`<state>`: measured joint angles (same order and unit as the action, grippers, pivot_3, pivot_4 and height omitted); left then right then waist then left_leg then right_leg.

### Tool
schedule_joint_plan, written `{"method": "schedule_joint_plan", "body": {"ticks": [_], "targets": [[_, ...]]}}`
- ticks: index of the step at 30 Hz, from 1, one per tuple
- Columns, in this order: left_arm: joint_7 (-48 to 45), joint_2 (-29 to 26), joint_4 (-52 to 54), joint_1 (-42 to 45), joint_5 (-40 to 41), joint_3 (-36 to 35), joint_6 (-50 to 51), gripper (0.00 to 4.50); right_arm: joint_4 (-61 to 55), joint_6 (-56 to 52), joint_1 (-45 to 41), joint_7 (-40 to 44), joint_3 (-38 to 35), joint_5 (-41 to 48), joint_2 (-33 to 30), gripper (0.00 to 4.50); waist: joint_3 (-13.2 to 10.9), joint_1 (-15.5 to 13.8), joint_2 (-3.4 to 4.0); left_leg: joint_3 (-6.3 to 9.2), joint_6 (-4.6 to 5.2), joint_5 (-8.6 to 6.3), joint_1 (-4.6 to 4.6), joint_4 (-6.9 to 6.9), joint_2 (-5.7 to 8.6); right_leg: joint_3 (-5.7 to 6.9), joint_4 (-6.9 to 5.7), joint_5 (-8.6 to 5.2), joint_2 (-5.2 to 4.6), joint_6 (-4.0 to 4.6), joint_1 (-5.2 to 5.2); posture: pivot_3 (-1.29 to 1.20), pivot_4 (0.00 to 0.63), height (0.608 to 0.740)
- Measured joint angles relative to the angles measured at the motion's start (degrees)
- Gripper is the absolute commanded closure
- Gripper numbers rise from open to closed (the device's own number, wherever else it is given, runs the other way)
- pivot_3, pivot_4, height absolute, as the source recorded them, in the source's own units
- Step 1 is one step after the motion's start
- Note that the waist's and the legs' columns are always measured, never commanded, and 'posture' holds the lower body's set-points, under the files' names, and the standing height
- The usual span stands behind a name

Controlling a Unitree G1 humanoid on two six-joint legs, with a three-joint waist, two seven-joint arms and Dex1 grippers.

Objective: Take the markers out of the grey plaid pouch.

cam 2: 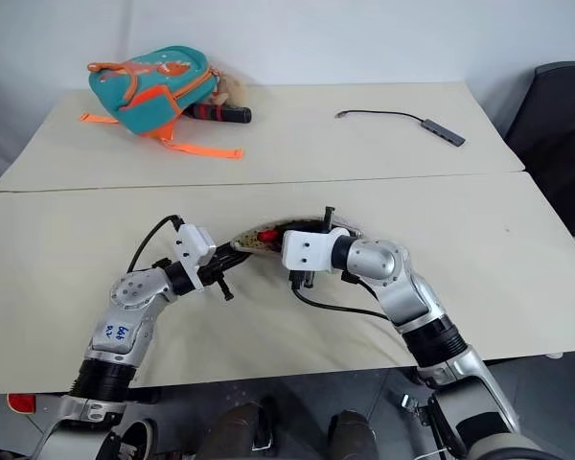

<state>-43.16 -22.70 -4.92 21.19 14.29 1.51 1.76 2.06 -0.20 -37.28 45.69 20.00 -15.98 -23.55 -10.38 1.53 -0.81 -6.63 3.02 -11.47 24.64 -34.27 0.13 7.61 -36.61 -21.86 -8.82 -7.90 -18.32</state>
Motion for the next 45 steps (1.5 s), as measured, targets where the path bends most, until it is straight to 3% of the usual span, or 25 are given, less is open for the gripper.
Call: {"method": "schedule_joint_plan", "body": {"ticks": [2,11,17,26,32,40,45], "targets": [[-1.6,-0.1,0.0,0.5,1.6,-0.3,1.8,4.5,-0.7,-2.8,-0.7,1.3,0.9,-1.2,-0.3,2.58,0.0,-0.2,0.0,0.01,0.0,0.0,0.0,-0.02,0.01,-0.03,0.0,0.0,0.0,0.0,0.01,0.0,0.15,0.74],[-8.6,-0.1,-0.6,2.0,8.9,-2.0,9.5,4.5,-2.8,-12.9,-4.5,3.5,4.2,-5.7,0.3,2.58,0.0,0.0,0.0,0.0,-0.02,0.01,0.01,0.0,-0.02,-0.08,0.0,0.0,0.06,0.0,-0.04,0.0,0.15,0.74],[-9.0,0.1,-0.6,2.2,8.6,-2.0,9.8,4.5,-2.3,-13.7,-3.6,1.5,4.8,-6.7,1.9,2.58,0.0,0.0,0.0,0.0,-0.02,0.01,0.07,-0.01,-0.01,-0.08,0.04,0.0,0.06,0.0,-0.04,0.0,0.15,0.74],[-8.7,0.1,-2.3,1.8,6.4,-2.1,6.5,4.5,-5.9,-14.0,-2.5,4.2,4.2,-5.0,-0.7,2.58,0.0,0.0,0.0,0.0,-0.03,0.01,0.07,-0.01,-0.02,-0.09,0.04,0.0,0.08,0.0,-0.06,0.0,0.15,0.74],[-8.5,0.2,-2.5,1.8,5.9,-2.1,5.6,4.5,-6.2,-14.6,-2.1,3.8,3.5,-2.7,-0.1,3.94,0.0,0.0,0.0,0.0,-0.02,0.01,0.07,-0.01,-0.03,-0.08,0.04,0.0,0.08,0.0,-0.06,0.0,0.15,0.74],[-7.7,0.3,-2.5,1.5,5.8,-2.1,5.5,4.5,-6.4,-15.2,-1.6,3.6,2.8,0.4,1.2,3.94,0.0,0.0,0.0,0.0,-0.02,0.01,0.07,-0.01,-0.03,-0.08,0.04,0.0,0.08,0.0,-0.06,0.0,0.15,0.74],[-6.9,0.1,-2.7,1.5,4.6,-2.1,3.8,4.5,-10.1,-16.0,0.4,4.8,-3.0,8.4,1.6,3.94,0.0,0.0,0.0,0.02,-0.02,0.01,0.08,-0.01,-0.02,-0.07,0.06,0.0,0.08,0.0,-0.05,0.0,0.15,0.74]]}}
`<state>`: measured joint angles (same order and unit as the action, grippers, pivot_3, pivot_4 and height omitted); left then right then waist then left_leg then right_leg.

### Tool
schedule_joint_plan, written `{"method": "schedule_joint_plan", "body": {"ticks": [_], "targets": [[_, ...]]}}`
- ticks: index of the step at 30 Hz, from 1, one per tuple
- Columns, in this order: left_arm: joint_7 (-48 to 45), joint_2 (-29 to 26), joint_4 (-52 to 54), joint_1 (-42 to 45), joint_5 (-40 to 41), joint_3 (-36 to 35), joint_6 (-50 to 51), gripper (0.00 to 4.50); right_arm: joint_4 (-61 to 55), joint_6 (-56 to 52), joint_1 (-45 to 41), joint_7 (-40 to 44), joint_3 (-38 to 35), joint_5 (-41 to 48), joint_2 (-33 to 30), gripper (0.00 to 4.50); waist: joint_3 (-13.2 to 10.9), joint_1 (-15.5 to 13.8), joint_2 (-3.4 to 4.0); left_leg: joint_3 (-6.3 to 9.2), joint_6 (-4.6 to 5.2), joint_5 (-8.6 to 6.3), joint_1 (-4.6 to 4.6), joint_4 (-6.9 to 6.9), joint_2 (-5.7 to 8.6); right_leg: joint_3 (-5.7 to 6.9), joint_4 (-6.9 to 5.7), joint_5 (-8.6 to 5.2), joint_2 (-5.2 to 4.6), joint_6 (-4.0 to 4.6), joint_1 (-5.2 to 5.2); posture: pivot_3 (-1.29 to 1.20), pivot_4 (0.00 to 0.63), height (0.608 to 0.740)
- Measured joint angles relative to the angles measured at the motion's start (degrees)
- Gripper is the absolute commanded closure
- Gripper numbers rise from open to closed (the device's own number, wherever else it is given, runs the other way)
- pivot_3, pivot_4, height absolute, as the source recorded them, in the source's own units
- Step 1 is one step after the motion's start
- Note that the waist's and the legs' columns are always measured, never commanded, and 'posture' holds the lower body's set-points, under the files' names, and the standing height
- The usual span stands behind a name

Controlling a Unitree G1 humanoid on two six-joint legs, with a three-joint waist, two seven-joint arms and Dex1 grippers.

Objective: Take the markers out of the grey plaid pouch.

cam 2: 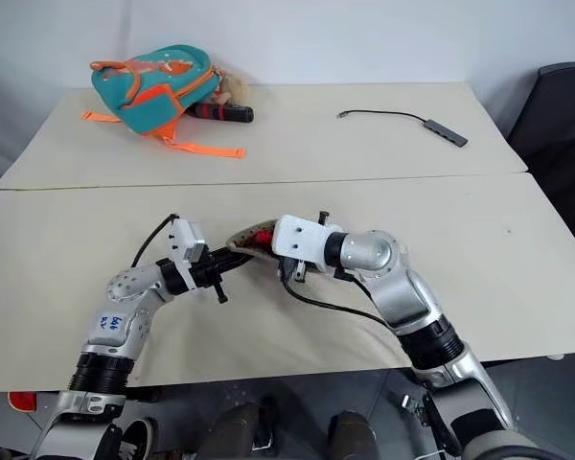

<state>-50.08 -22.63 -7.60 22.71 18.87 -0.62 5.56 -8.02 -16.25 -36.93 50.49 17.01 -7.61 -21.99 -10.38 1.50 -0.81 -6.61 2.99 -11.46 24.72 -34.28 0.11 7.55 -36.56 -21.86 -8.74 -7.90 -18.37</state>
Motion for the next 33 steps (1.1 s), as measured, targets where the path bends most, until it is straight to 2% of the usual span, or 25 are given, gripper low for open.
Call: {"method": "schedule_joint_plan", "body": {"ticks": [7,13,18,20,24,28,33], "targets": [[2.1,-0.3,-1.9,0.5,-1.6,-0.6,-2.5,4.5,-7.5,-2.1,3.6,4.1,-4.9,13.3,-0.7,3.94,0.0,0.0,0.0,0.01,0.0,0.0,0.0,0.01,0.0,0.0,0.0,0.0,-0.01,0.0,0.0,0.0,0.15,0.74],[3.1,-0.1,-2.2,0.7,-3.4,-0.5,-4.3,4.5,-10.0,-11.7,-1.0,-0.2,-14.0,25.0,1.6,3.94,0.0,0.0,0.0,0.04,0.0,0.0,0.01,0.02,0.0,0.02,0.0,0.0,-0.01,0.01,-0.01,0.0,0.15,0.74],[2.9,-2.4,-2.1,-0.9,-3.3,-1.7,-5.3,4.5,-5.2,-28.2,-4.1,-3.6,-26.3,31.5,-11.2,3.94,0.0,-0.9,0.0,0.13,0.04,-0.02,0.16,-0.02,0.06,0.02,0.08,0.01,-0.1,0.01,-0.05,0.0,0.15,0.74],[2.9,-2.7,-2.3,-1.2,-3.3,-2.6,-5.9,4.5,-2.0,-35.3,-4.1,-3.3,-29.1,33.8,-16.4,3.94,0.0,-1.1,0.0,0.13,0.04,-0.02,0.2,-0.03,0.03,0.03,0.16,0.01,-0.1,0.02,-0.08,0.0,0.15,0.74],[3.0,-2.4,-2.6,-1.4,-3.3,-2.8,-6.9,4.5,3.0,-37.7,-1.3,-2.8,-25.9,32.0,-22.5,3.94,0.0,-1.0,0.0,0.04,0.04,-0.02,0.2,-0.02,0.0,0.04,0.26,0.01,-0.07,0.02,-0.08,0.0,0.15,0.74],[3.0,-1.8,-3.3,-1.3,-3.4,-2.6,-7.5,4.5,10.6,-38.4,1.5,-4.7,-20.1,28.3,-22.7,3.94,0.0,-1.1,0.0,0.02,0.06,0.0,0.26,-0.07,0.01,0.05,0.17,0.01,-0.08,0.01,-0.13,0.0,0.15,0.74],[3.0,-1.7,-4.0,-1.3,-3.4,-2.7,-7.8,4.5,18.1,-33.0,-1.8,-8.3,-16.4,22.8,-22.2,3.94,0.0,-1.4,0.03,0.07,0.1,-0.02,0.34,-0.35,0.0,0.1,0.16,0.02,-0.09,-0.01,-0.1,0.0,0.15,0.74]]}}
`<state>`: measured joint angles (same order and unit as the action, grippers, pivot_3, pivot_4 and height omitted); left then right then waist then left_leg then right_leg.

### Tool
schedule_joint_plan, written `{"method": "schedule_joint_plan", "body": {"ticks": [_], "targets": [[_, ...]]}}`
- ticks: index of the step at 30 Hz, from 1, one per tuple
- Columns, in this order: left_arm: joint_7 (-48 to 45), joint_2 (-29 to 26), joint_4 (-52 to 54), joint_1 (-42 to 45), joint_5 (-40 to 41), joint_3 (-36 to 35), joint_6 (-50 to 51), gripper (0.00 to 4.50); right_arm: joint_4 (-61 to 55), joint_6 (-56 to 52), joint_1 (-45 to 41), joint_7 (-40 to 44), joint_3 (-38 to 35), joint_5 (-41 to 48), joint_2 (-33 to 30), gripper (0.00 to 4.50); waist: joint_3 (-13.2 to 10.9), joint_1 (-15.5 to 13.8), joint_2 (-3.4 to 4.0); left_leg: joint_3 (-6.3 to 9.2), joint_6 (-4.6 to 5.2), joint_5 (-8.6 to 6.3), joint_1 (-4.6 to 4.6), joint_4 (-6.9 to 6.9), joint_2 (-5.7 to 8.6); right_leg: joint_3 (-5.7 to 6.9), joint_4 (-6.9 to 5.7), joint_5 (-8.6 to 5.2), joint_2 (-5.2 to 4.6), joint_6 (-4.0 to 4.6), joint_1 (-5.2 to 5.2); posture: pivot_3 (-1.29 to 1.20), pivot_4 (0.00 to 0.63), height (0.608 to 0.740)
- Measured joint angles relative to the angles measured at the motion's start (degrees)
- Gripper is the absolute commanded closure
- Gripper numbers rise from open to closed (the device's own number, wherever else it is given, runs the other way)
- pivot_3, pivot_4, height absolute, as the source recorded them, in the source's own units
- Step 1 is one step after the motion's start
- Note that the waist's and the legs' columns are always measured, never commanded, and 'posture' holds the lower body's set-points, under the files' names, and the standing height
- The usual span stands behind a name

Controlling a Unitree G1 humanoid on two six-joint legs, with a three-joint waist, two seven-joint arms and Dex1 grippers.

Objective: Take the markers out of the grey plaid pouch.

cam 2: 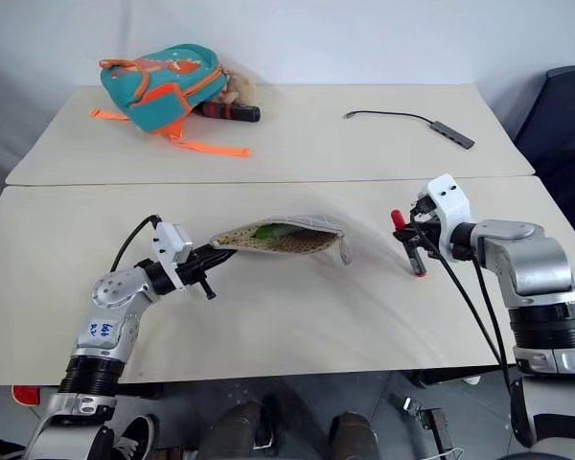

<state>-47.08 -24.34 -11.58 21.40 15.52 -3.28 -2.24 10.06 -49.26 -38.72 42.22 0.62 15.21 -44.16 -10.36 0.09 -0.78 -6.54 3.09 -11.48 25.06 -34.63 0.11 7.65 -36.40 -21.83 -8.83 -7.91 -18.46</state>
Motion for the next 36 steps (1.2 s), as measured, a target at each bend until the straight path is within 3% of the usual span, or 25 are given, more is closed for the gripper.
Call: {"method": "schedule_joint_plan", "body": {"ticks": [2,9,29,31,36], "targets": [[0.0,0.0,0.1,-0.4,0.0,-0.1,0.0,4.5,3.4,1.7,-1.3,-1.5,0.3,-1.3,1.4,3.94,0.0,0.0,0.0,0.02,0.04,-0.03,0.01,-0.09,0.0,0.0,0.0,0.01,-0.01,-0.01,0.03,0.0,0.15,0.74],[0.7,0.1,1.8,-1.4,0.0,-0.1,0.3,4.5,10.0,3.9,-1.6,-5.5,-0.2,-3.0,5.7,1.55,0.0,0.1,0.05,0.04,0.04,-0.03,0.08,-0.04,0.0,0.01,-0.14,0.01,0.03,-0.02,-0.01,0.0,0.15,0.74],[1.0,0.7,2.0,-1.5,0.0,0.0,0.8,4.5,8.7,6.9,-1.9,-8.1,-3.4,-4.4,5.7,1.55,0.0,0.1,0.05,0.03,0.04,-0.03,0.09,-0.03,-0.01,0.0,-0.11,0.01,0.04,-0.02,-0.02,0.0,0.15,0.74],[1.0,0.7,2.1,-1.5,0.0,0.0,0.9,4.5,5.6,9.1,-1.9,-6.4,-4.3,-2.8,6.1,1.55,-0.1,0.2,0.1,0.02,0.04,-0.03,0.11,-0.02,-0.01,-0.01,-0.1,0.01,0.04,-0.02,-0.05,0.0,0.15,0.74],[1.2,0.8,2.9,-1.0,0.0,1.1,2.1,4.5,-17.9,17.0,0.5,5.8,-5.2,6.5,6.4,1.55,-0.1,0.0,0.14,0.11,-0.02,-0.07,0.08,0.06,-0.13,0.01,-0.05,0.01,0.18,-0.02,0.0,0.0,0.15,0.74]]}}
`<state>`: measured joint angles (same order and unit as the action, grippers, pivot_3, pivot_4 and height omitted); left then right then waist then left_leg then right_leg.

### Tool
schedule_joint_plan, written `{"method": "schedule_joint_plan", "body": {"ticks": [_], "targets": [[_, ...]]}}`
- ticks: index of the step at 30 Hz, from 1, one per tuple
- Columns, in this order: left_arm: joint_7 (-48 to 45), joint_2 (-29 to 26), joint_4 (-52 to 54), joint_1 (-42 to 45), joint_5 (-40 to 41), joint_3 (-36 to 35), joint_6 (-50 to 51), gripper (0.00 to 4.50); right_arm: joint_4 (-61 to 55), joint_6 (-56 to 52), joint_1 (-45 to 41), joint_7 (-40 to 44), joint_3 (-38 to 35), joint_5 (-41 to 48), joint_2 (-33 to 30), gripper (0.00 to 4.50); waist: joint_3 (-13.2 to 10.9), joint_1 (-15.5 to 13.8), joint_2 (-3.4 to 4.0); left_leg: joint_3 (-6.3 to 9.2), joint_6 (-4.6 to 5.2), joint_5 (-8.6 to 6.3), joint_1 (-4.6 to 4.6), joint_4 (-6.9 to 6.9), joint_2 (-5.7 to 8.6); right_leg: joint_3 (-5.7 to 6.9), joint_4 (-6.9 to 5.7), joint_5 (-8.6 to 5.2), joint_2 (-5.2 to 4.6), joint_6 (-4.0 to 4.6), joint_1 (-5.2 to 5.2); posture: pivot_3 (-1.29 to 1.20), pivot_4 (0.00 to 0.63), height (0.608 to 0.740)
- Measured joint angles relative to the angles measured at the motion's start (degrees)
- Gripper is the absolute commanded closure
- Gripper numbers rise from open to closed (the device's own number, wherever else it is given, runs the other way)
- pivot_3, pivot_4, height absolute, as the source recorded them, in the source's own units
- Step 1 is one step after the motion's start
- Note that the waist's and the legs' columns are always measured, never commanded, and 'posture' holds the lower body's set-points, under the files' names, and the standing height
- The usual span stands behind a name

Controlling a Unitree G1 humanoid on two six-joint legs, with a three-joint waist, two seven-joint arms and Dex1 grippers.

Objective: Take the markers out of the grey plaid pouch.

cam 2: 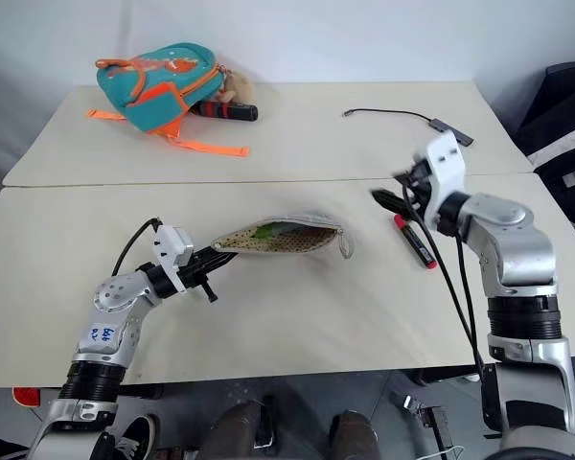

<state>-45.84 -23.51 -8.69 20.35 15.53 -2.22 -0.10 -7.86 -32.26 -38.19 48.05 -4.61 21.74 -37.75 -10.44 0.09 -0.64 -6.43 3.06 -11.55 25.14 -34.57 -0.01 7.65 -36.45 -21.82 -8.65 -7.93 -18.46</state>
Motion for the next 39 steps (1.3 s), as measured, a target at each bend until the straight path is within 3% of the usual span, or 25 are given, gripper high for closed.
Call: {"method": "schedule_joint_plan", "body": {"ticks": [3,8,11,12,17,21,27,34,37,39], "targets": [[0.3,-0.1,1.2,1.2,-0.3,0.8,1.8,4.5,-7.5,1.2,3.7,4.1,4.8,0.6,-0.3,1.55,0.0,-0.3,-0.04,0.1,0.04,-0.02,0.07,-0.09,0.1,-0.03,0.02,0.01,-0.06,-0.01,0.04,0.0,0.15,0.74],[0.8,0.4,1.5,3.0,-0.5,1.8,2.8,4.5,-12.0,4.3,5.5,3.6,9.6,0.1,4.2,3.16,0.0,0.0,-0.04,0.07,0.07,-0.01,0.05,-0.13,0.14,-0.05,0.03,0.04,-0.08,-0.08,0.01,0.0,0.15,0.74],[1.0,0.5,2.5,3.4,-0.5,2.5,3.4,4.5,-11.5,10.6,5.5,-1.2,15.5,-8.8,6.5,4.28,0.0,0.1,-0.04,0.06,0.03,0.01,0.05,-0.08,0.12,-0.07,-0.06,0.04,-0.05,-0.07,-0.04,0.0,0.15,0.74],[1.0,0.5,3.1,3.4,-0.5,2.7,3.5,4.5,-10.7,11.1,5.5,-2.8,16.2,-10.1,8.1,4.46,0.0,0.1,-0.04,0.07,0.01,0.02,0.05,-0.07,0.12,-0.07,-0.06,0.04,-0.04,-0.07,-0.04,0.0,0.15,0.74],[1.0,0.4,3.8,3.2,-0.5,2.9,3.7,4.5,-8.3,12.2,5.1,-4.9,16.8,-12.7,9.1,4.46,0.0,-0.1,-0.04,0.09,0.03,0.03,0.06,-0.11,0.14,-0.03,-0.04,0.04,-0.02,-0.07,0.02,0.0,0.15,0.74],[1.3,1.2,4.2,3.2,0.1,2.7,4.5,4.5,-2.9,21.2,4.9,-5.9,24.5,-26.1,5.1,4.46,0.0,0.1,-0.04,0.05,0.04,0.03,0.05,-0.14,0.14,-0.11,-0.02,0.04,-0.03,-0.07,-0.02,0.0,0.15,0.74],[0.9,2.9,6.3,2.7,0.6,3.4,6.0,4.5,1.8,23.2,1.2,-11.8,29.8,-37.9,10.8,4.46,0.0,0.6,-0.04,0.05,-0.06,0.09,0.04,-0.1,0.06,-0.1,-0.07,0.03,0.07,-0.05,-0.03,0.0,0.15,0.74],[-1.1,2.4,10.3,0.9,3.0,4.2,11.5,4.5,7.7,23.4,-2.3,-18.4,31.3,-48.7,12.4,4.46,0.0,0.1,-0.04,0.11,-0.06,0.09,0.06,-0.11,0.1,-0.13,-0.04,0.03,0.06,-0.05,0.0,0.0,0.15,0.74],[-1.3,2.4,10.4,0.9,3.3,4.3,12.7,4.5,9.3,23.6,-2.6,-16.9,31.2,-48.5,12.9,3.95,0.0,0.2,-0.04,0.1,-0.06,0.09,0.04,-0.11,0.09,-0.13,-0.05,0.03,0.09,-0.04,0.01,0.0,0.15,0.74],[-1.3,2.5,10.4,0.9,3.3,4.3,13.1,4.5,10.5,23.9,-2.6,-15.5,31.3,-48.2,13.3,3.29,0.0,0.2,-0.04,0.09,-0.06,0.09,0.04,-0.1,0.09,-0.14,-0.05,0.03,0.09,-0.04,0.0,0.0,0.15,0.74]]}}
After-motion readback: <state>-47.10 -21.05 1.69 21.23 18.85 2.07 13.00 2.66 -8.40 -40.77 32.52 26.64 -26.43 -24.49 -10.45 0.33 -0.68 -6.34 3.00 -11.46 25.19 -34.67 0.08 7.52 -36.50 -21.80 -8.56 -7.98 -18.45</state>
